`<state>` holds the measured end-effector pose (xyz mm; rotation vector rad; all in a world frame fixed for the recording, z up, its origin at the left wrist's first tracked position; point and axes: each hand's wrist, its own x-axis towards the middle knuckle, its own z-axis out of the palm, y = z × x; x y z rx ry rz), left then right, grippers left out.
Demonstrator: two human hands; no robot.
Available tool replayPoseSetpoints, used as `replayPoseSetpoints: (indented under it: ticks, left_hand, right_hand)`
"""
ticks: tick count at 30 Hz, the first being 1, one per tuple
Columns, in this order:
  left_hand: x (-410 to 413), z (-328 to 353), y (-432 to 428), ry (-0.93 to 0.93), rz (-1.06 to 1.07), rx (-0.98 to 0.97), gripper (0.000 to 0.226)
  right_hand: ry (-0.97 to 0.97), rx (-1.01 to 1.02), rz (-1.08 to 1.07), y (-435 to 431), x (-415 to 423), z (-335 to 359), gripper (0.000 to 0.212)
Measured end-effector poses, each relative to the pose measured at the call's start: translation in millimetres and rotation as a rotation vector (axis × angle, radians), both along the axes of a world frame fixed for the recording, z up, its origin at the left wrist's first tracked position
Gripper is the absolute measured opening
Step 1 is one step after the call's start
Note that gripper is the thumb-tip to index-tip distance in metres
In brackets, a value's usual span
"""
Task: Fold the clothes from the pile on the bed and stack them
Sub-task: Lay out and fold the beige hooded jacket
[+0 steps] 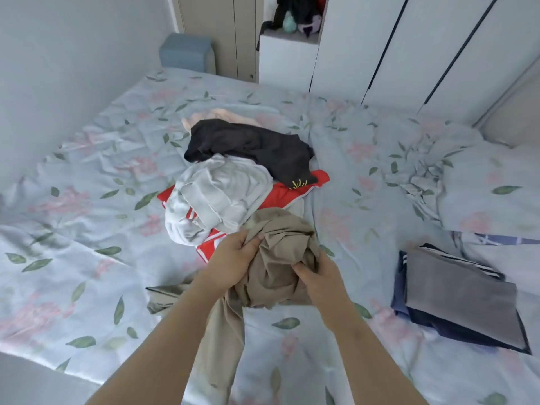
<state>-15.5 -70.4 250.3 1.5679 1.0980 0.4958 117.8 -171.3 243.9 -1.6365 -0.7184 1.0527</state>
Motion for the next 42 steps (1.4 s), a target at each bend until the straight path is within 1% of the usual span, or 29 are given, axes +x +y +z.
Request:
replayPoseSetpoints:
  ticks: [1, 3, 5, 6, 9, 11, 13, 14, 15, 17, 18, 19, 20, 22, 23, 25, 26, 28, 30, 32, 34, 36, 37, 38, 40, 42]
  left_hand:
    - [6.4, 7.5, -5.3, -0.031, -0.002, 0.018, 0.025]
    - [16.9, 18.8, -11.5, -0.051, 0.007, 0.071, 0.02]
    - [25.2, 26.1, -10.3, 0.0, 0.033, 0.137, 0.02]
    - [27.9, 27.8, -7.3, 0.055, 0.027, 0.179, 0.021]
    - [33.9, 37.2, -0.1, 0.238, -0.042, 0.337, 0.029]
    - [37.6, 46.8, 1.9, 0.274, -0.027, 0.42, 0.031]
    - [41.2, 64.0, 1.6, 0.234, 0.019, 0.46, 0.029]
    - [42.4, 73.3, 0.8, 0.142, 0.045, 0.436, 0.027]
    - [42.3, 84.6, -1.3, -0.018, 0.075, 0.368, 0.025]
    - [41.1, 106.2, -6.1, -0.375, 0.103, 0.125, 0.022]
    - [40.7, 110.4, -5.3, -0.479, 0.117, 0.03, 0.022]
    - [41.9, 109.7, -1.2, -0.481, 0.143, -0.014, 0.022]
    - [43.8, 103.4, 5.7, -0.425, 0.19, -0.038, 0.022]
    - [47.5, 91.1, 12.3, -0.238, 0.283, -0.113, 0.023]
    - [48.6, 84.2, 11.0, -0.195, 0.323, -0.179, 0.026]
    - [49.4, 68.7, 6.3, -0.206, 0.396, -0.333, 0.027]
    - [48.8, 63.2, 3.4, -0.219, 0.431, -0.402, 0.026]
    - [49.7, 60.5, 0.0, -0.248, 0.469, -0.494, 0.029]
    - [53.7, 67.3, -1.3, -0.301, 0.47, -0.578, 0.03]
    - [58.1, 83.2, -3.6, -0.391, 0.439, -0.647, 0.03]
    - [61.1, 99.4, -5.3, -0.437, 0.369, -0.676, 0.033]
    - [58.7, 110.4, -1.1, -0.487, 0.339, -0.684, 0.034]
    - [55.1, 115.1, 3.5, -0.527, 0.352, -0.693, 0.033]
    - [51.0, 117.1, 9.8, -0.571, 0.387, -0.683, 0.03]
    - [41.0, 115.0, 24.5, -0.629, 0.499, -0.595, 0.023]
    - [31.4, 109.8, 37.6, -0.646, 0.574, -0.514, 0.028]
  right_hand:
    - [-0.027, -0.006, -0.037, -6.2, 7.0, 9.3, 0.026]
    - [-0.073, 0.003, -0.135, -15.4, 20.3, 23.6, 0.032]
    - [-0.107, 0.018, -0.219, -23.5, 35.2, 37.6, 0.033]
    - [-0.114, 0.021, -0.249, -27.4, 43.1, 44.2, 0.031]
    - [-0.126, 0.014, -0.23, -33.5, 64.6, 64.9, 0.026]
    - [-0.168, 0.001, -0.183, -33.1, 72.8, 78.6, 0.025]
    - [-0.191, 0.04, -0.187, -32.4, 77.3, 95.5, 0.026]
    - [-0.157, 0.101, -0.213, -32.4, 79.3, 103.6, 0.027]
    - [-0.087, 0.185, -0.248, -32.4, 80.8, 111.8, 0.027]
    - [0.059, 0.371, -0.304, -32.2, 84.1, 125.6, 0.027]
    - [0.105, 0.437, -0.327, -30.8, 84.8, 128.9, 0.025]
    - [0.107, 0.454, -0.356, -28.3, 85.7, 127.6, 0.023]
    - [0.054, 0.404, -0.396, -25.5, 85.8, 121.9, 0.021]
    - [-0.095, 0.167, -0.476, -20.6, 84.4, 98.6, 0.02]
    - [-0.119, 0.051, -0.49, -20.4, 81.4, 82.4, 0.026]
    - [-0.06, -0.083, -0.433, -23.5, 67.6, 54.2, 0.035]
    - [-0.012, -0.112, -0.369, -26.6, 57.7, 43.5, 0.038]
    - [0.06, -0.155, -0.2, -31.1, 38.5, 27.7, 0.047]
    - [0.1, -0.158, -0.059, -31.1, 26.4, 15.6, 0.061]
    - [0.12, -0.129, -0.001, -27.3, 21.5, 6.6, 0.066]
    - [0.042, -0.118, 0.032, -23.2, 18.2, 0.3, 0.058]
    - [-0.074, -0.112, 0.042, -20.7, 20.7, -3.5, 0.037]
    - [-0.123, -0.087, 0.024, -19.7, 25.3, -2.9, 0.025]
    - [-0.159, -0.055, -0.008, -19.2, 32.0, -1.2, 0.017]
    - [-0.24, 0.008, -0.097, -16.6, 49.6, 11.2, 0.012]
    - [-0.371, 0.077, -0.191, -10.2, 67.2, 40.0, 0.021]
